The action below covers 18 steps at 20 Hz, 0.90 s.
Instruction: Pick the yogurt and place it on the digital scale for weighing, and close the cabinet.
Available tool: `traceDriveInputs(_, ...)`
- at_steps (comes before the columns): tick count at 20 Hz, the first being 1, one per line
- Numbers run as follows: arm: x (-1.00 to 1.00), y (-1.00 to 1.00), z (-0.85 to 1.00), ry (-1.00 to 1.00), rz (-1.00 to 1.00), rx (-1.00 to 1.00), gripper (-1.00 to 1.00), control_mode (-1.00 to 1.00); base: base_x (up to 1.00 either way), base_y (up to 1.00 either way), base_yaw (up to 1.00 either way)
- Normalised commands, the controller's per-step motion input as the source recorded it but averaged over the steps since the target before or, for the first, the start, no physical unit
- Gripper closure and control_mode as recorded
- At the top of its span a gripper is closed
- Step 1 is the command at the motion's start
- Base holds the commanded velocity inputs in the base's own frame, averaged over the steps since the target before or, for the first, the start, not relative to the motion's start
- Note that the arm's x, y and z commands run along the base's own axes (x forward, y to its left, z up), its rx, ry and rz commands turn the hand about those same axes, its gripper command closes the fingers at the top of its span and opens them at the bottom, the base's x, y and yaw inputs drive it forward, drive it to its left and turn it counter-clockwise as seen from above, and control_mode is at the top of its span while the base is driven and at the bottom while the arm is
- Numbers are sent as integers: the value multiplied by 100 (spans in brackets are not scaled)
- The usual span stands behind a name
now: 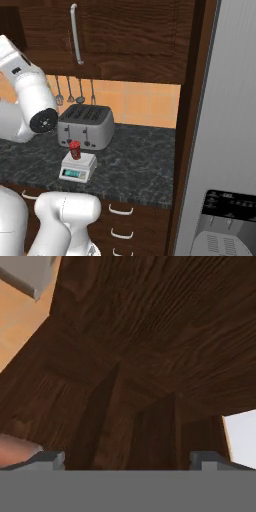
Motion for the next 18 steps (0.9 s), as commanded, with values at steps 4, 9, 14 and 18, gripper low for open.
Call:
traceDriveInputs(4,-62,42,-3,24,0,17,-100,-100,0,0,0)
traceDriveInputs(9,-41,65,-10,19,0,19,-100,-100,0,0,0)
traceDriveInputs(14,-32,55,-23,1,0,7,-100,-100,0,0,0)
traceDriveInputs(18,-31,74,-7,0,0,0,-100,-100,0,0,0)
